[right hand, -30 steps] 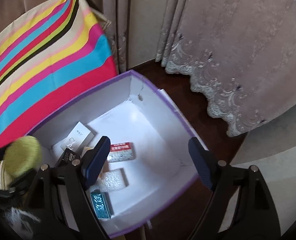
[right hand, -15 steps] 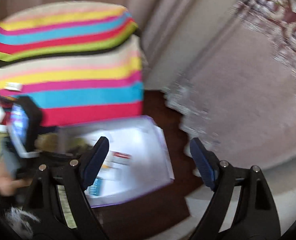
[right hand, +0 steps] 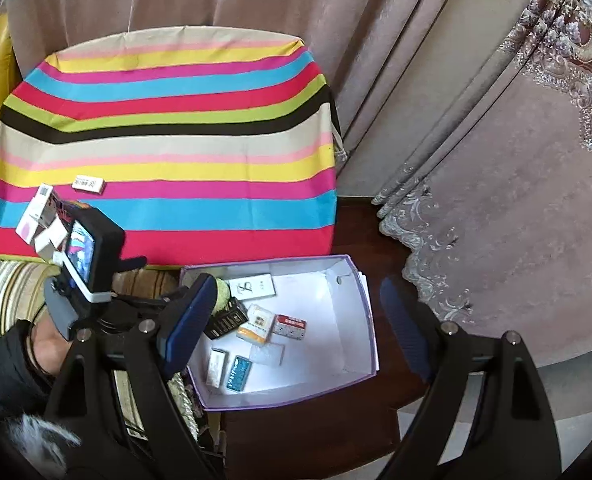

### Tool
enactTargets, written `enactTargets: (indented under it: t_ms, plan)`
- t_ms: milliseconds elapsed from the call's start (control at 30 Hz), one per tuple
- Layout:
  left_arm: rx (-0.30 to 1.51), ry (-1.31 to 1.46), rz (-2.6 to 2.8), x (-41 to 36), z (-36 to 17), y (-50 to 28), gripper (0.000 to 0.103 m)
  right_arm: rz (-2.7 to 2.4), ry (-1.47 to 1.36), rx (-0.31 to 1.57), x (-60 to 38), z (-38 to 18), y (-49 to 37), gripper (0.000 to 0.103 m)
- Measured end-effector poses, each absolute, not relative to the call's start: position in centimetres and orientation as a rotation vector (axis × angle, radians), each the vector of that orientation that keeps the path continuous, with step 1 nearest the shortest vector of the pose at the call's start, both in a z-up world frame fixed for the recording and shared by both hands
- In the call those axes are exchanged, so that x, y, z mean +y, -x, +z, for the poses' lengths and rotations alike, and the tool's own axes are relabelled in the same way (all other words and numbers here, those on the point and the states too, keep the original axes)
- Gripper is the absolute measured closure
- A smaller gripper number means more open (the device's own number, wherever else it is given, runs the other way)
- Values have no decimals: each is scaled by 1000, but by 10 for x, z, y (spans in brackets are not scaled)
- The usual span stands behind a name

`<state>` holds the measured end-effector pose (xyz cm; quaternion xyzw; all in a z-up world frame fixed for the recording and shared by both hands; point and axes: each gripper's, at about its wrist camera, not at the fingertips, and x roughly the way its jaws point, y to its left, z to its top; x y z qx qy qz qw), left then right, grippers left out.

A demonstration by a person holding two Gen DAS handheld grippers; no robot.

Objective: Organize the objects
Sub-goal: 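Move both open tools back to the remaining items on the table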

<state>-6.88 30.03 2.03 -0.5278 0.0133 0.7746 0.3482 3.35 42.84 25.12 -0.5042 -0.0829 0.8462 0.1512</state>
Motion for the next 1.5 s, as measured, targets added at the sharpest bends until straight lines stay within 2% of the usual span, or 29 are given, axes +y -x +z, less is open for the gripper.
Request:
enactTargets:
  t_ms: [433,733,867,1133,1200,1300,1333,1500]
  plan:
    - [14,1342,2009,294,27,62,16,2479,1372,-272,418,271,-42,17]
    - [-40,1329,2027,271,31,63,16,2504,1379,-235,414,264,-42,17]
    - [-65,1317,2049,252,31,61,16,2546,1380,-112,420,239,-42,17]
    - [-176,1249,2106,186,36,52,16,2610,1103,-23,404,170,-56,17]
    - [-196,1238,2139,168,39,51,16,2678,1111,77,405,151,-55,17]
    - [-215,1245,2193,139,42,49,16,2777,1151,383,413,128,-52,16]
    - [-231,1254,2211,128,41,49,16,2740,1162,419,413,121,-49,16]
    - [-340,1288,2325,72,33,50,16,2701,1220,259,383,101,-25,16]
